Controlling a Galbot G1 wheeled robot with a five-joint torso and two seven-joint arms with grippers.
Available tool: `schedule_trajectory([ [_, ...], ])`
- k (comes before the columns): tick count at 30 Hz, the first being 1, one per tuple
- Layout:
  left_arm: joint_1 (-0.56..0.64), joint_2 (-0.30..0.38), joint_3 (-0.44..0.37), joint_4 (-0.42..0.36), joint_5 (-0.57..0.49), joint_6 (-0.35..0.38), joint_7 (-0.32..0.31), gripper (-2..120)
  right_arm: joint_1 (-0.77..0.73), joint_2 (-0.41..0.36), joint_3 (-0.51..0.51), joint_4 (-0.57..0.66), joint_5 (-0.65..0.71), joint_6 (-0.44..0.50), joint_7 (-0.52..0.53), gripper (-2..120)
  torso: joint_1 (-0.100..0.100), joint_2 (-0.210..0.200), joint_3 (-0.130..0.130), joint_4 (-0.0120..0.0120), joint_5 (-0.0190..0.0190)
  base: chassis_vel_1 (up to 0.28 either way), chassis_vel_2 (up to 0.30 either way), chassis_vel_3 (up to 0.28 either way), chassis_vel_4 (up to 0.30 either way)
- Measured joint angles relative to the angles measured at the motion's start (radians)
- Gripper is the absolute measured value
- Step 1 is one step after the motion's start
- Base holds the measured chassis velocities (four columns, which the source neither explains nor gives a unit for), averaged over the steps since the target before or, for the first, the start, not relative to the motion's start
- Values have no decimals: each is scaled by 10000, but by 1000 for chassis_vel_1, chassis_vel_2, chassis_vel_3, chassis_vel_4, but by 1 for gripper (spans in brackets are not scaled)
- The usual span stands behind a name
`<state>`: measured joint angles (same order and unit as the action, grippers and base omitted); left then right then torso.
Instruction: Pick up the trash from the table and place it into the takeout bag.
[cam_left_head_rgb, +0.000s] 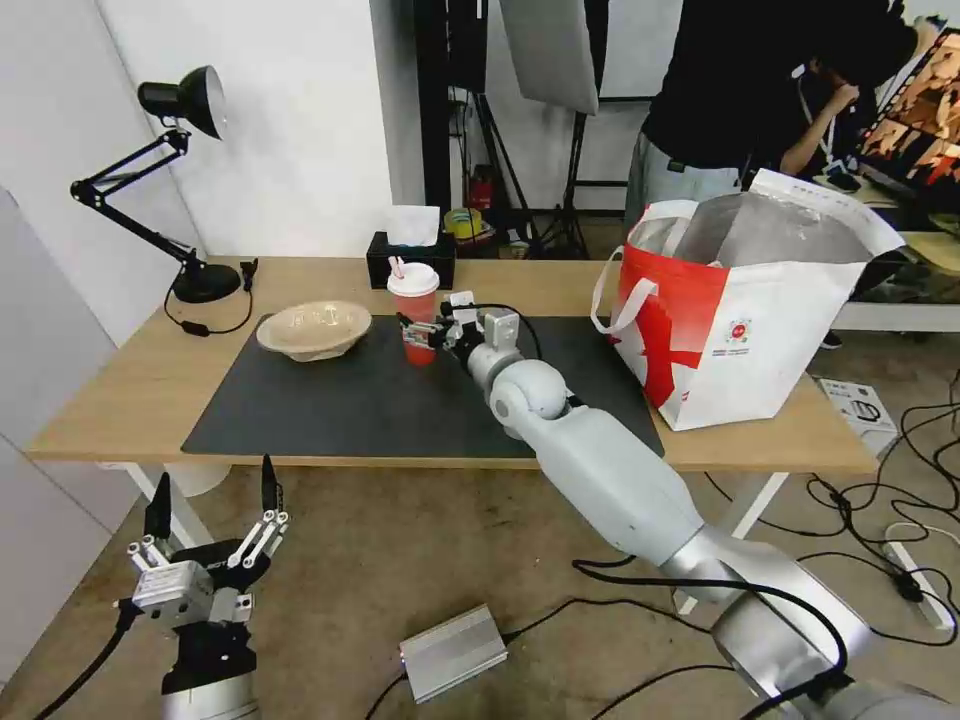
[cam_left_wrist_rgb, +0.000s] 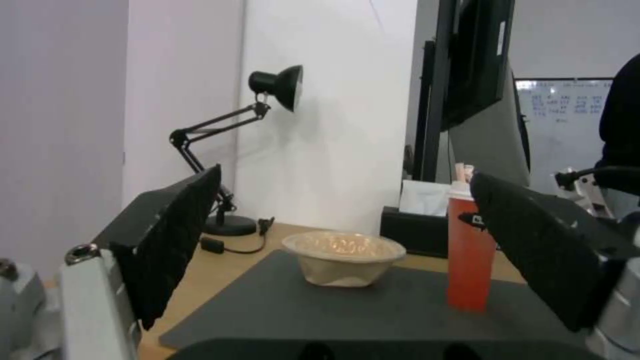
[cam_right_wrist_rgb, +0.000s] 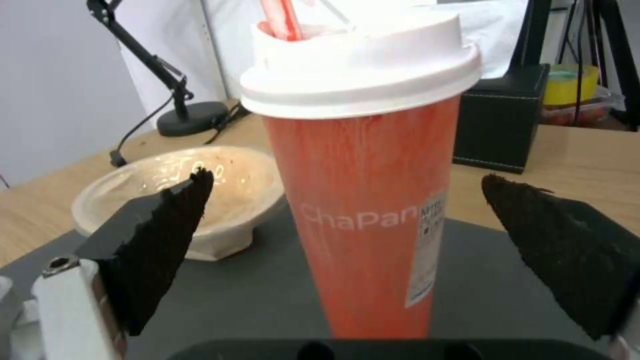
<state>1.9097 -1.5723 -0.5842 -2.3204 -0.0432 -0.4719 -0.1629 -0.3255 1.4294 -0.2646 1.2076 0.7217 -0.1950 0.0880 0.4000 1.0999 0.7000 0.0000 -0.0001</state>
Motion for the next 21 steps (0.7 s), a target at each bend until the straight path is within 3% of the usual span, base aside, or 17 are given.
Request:
schedule_trajectory([
  [21, -24, -23, 15, -11, -28, -3, -4, 100, 408, 447, 81, -1008, -204, 126, -287, 100, 0, 1, -1, 0, 0, 0, 0, 0, 0],
])
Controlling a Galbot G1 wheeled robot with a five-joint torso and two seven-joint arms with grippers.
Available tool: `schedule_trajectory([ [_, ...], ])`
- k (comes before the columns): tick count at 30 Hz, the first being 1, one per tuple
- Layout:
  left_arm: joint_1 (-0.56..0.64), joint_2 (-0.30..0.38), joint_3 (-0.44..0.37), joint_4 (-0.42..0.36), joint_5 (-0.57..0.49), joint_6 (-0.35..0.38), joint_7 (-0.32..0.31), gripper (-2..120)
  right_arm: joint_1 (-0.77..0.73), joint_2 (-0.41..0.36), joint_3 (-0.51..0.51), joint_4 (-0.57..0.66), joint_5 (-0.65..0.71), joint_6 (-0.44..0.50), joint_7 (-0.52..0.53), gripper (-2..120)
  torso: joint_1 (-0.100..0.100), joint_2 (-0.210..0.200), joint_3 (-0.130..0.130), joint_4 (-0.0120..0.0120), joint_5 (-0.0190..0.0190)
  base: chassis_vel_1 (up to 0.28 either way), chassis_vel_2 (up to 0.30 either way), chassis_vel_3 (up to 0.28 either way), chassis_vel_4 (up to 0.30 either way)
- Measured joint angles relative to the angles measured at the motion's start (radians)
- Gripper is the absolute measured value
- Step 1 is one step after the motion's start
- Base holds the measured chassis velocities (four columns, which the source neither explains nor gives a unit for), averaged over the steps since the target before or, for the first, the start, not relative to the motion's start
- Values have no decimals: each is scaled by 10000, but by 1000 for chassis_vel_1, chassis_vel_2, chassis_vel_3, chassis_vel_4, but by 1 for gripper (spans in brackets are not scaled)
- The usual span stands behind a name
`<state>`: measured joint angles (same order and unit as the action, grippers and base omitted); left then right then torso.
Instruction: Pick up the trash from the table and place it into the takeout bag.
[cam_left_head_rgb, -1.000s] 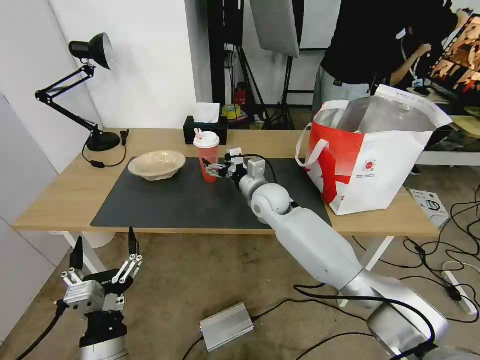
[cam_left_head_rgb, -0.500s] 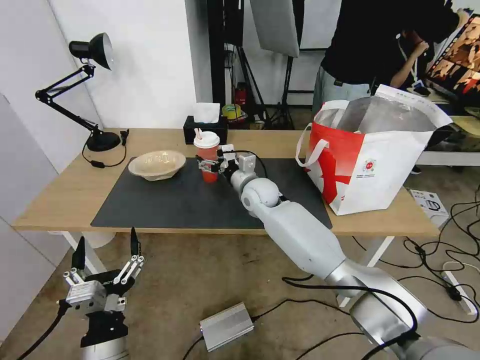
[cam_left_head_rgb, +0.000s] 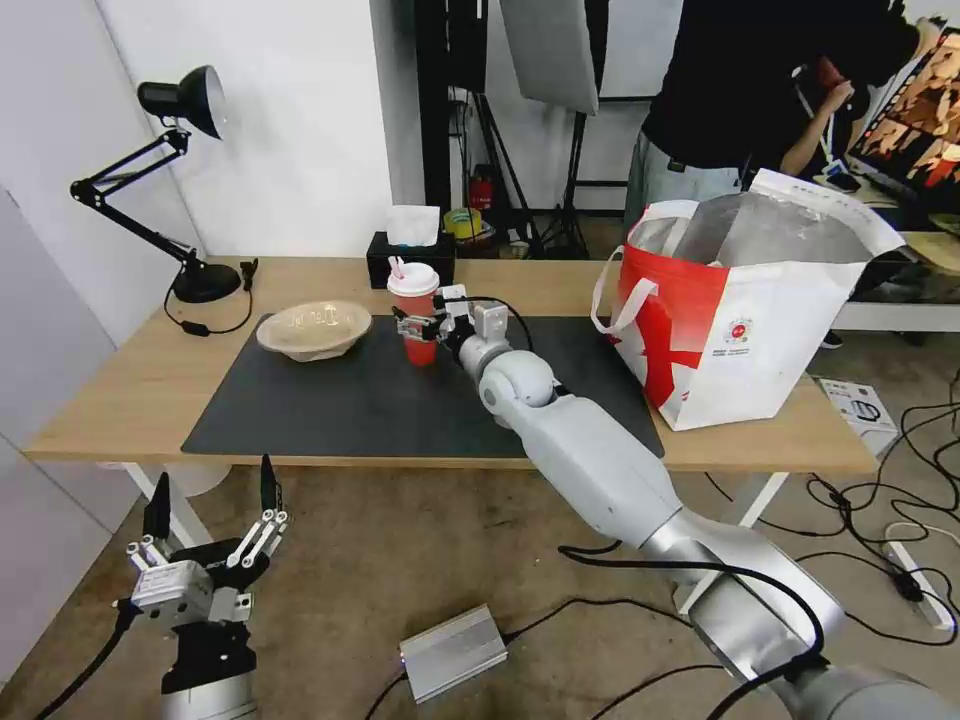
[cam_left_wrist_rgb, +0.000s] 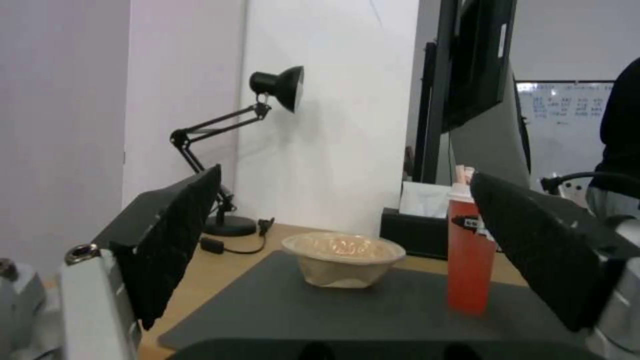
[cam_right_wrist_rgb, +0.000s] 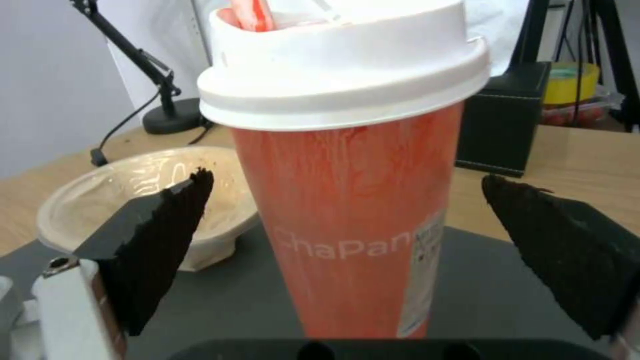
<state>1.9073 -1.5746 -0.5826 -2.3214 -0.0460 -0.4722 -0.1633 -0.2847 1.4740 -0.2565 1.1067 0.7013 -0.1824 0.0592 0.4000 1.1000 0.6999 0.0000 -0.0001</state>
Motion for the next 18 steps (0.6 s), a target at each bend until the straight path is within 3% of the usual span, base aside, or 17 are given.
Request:
schedule_trajectory([
  [18, 4, 16, 6, -6, -13, -10, -2, 100, 280, 464, 172, -983, 61, 138, -431, 100, 1, 0, 1, 0, 0, 0, 0, 0, 0],
])
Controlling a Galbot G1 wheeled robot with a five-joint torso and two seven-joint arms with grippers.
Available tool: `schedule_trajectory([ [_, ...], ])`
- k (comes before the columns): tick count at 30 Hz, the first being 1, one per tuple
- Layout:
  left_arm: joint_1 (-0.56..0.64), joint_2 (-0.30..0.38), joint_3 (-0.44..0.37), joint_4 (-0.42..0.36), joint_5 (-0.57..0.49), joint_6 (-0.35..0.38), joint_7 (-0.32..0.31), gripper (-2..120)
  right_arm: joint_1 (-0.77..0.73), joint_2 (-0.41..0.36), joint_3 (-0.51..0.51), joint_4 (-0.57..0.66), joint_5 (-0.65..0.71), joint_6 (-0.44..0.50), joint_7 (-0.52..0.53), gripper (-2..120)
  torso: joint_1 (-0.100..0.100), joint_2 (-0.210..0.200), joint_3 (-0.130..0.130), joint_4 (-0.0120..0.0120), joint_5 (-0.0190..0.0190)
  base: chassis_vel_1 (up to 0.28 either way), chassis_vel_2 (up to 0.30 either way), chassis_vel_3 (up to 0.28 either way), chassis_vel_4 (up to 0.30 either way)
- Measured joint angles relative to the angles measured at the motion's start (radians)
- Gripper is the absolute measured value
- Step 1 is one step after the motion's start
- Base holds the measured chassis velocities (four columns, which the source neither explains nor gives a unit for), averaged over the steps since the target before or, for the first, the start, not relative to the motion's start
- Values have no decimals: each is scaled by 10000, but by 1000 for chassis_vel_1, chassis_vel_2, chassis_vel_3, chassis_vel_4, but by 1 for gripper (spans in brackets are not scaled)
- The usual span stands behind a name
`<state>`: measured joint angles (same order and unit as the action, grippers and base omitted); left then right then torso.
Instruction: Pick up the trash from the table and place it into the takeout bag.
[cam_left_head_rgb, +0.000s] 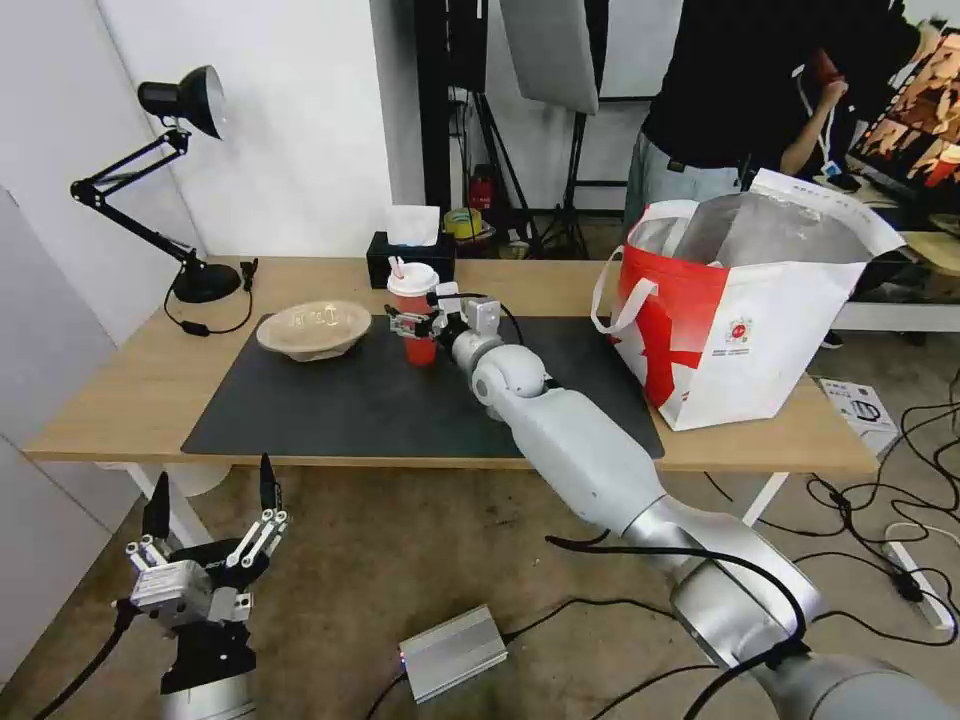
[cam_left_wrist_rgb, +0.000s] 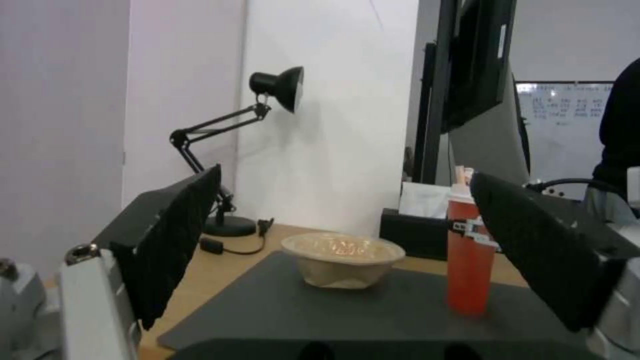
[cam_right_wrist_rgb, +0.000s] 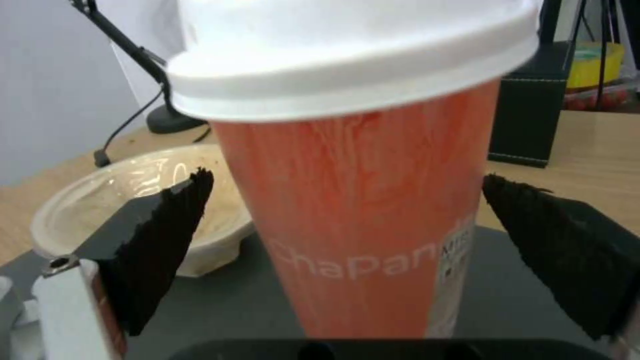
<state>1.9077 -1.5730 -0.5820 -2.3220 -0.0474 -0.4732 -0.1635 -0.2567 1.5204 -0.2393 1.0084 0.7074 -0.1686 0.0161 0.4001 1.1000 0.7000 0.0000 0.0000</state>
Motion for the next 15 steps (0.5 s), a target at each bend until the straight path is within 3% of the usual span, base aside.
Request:
schedule_trajectory([
  [15, 2, 27, 23, 23, -4, -10, -1, 100, 189, 217, 136, -868, -255, 409, -427, 100, 0, 0, 0, 0, 0, 0, 0, 0, 0],
])
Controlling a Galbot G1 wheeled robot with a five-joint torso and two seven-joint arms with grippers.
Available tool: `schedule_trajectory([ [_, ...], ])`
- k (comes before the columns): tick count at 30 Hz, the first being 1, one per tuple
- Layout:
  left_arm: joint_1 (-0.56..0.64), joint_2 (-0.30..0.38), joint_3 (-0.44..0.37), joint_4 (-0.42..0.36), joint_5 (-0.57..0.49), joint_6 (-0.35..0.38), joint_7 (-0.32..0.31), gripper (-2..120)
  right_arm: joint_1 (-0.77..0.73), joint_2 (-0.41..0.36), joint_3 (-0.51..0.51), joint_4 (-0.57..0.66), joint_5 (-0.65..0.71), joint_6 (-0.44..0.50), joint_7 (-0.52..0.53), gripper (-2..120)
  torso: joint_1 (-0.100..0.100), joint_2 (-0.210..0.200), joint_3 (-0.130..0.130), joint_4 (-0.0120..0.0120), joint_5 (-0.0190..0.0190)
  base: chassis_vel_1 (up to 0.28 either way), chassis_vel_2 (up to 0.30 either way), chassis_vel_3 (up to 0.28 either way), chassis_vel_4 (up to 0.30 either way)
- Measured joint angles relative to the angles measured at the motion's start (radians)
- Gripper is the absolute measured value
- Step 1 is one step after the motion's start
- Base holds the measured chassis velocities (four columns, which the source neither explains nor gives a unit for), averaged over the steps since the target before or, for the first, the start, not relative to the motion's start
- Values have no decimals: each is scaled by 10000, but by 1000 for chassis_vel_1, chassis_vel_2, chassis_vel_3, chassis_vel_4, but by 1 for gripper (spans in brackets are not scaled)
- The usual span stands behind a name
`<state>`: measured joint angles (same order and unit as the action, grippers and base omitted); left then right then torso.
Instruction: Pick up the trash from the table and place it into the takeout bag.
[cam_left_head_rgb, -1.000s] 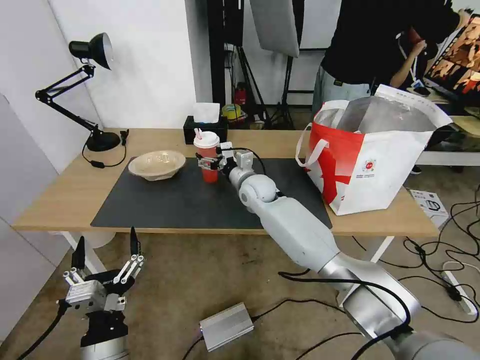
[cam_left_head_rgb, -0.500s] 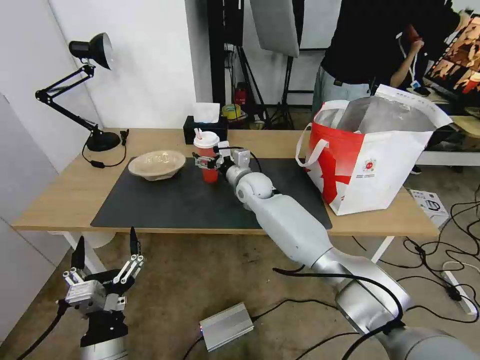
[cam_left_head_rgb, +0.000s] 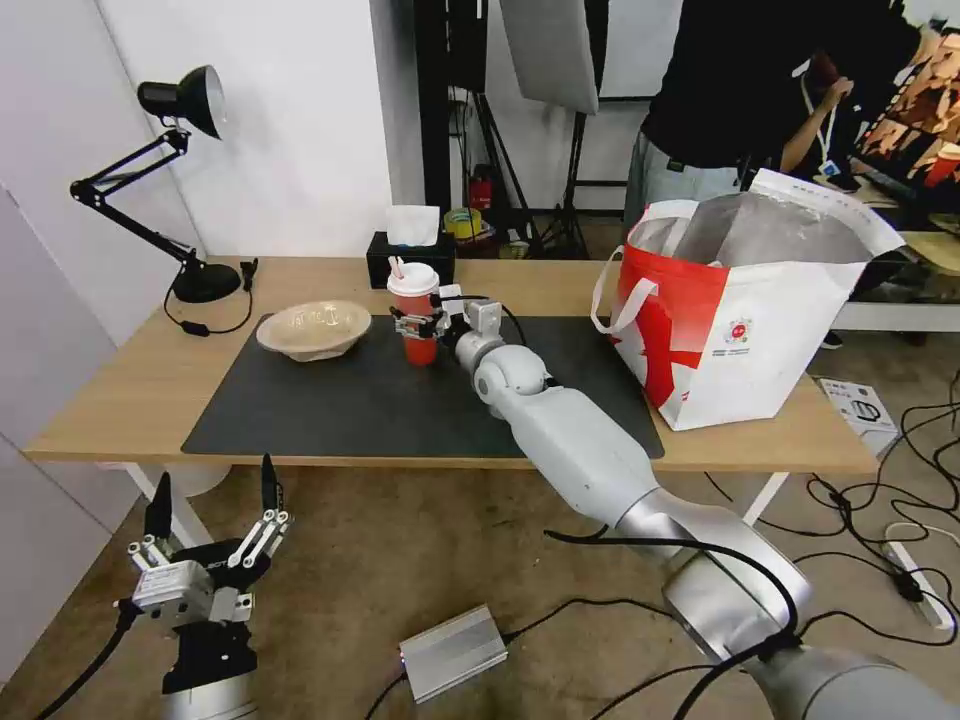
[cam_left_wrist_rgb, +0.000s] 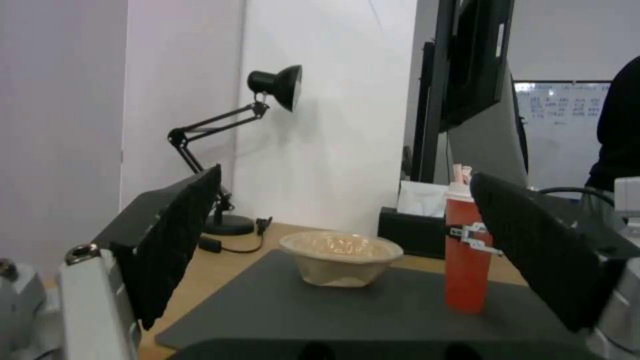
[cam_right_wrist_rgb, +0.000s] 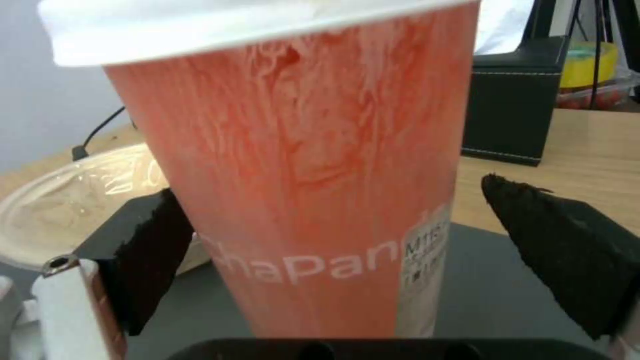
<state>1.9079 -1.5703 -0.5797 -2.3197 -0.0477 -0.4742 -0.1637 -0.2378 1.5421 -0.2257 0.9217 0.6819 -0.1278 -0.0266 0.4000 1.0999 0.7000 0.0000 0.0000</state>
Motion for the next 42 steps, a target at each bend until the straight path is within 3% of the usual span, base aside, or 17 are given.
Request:
schedule_trajectory([
  [10, 13, -26, 41, 7, 11, -24, 0, 100, 47, 218, 45, -326, -167, 319, -379, 96, 0, 0, 0, 0, 0, 0, 0, 0, 0],
  [14, 15, -26, 28, 7, 12, -30, 0, 100, -48, 179, 6, -153, -75, 330, -583, 78, 0, 0, 0, 0, 0, 0, 0, 0, 0],
  [18, 14, -26, 27, 7, 12, -30, 0, 100, -80, 159, -3, -96, -57, 330, -607, 75, 0, 0, 0, 0, 0, 0, 0, 0, 0],
  [19, 4, -31, 38, 6, 26, -34, -1, 100, -227, 42, -58, 169, 76, 292, -674, 59, 0, 0, 0, 1, 0, 0, 0, 0, 0],
  [32, -60, -11, 96, 63, 70, -38, -1, 100, -735, -670, -80, 1290, 134, 108, -600, 17, 0, 0, 0, 0, 1, 0, 0, 0, 0],
  [38, -65, 23, 112, 44, 75, -32, 1, 100, -947, -1187, -90, 2221, 210, -118, -392, 4, 0, 0, 0, 0, 1, 0, 0, 0, 0],
  [42, -64, 36, 134, 28, 77, -26, 3, 100, -1009, -1393, -91, 2592, 276, -221, -302, 3, 0, 0, 0, 0, 1, 0, 0, 0, 0],
])
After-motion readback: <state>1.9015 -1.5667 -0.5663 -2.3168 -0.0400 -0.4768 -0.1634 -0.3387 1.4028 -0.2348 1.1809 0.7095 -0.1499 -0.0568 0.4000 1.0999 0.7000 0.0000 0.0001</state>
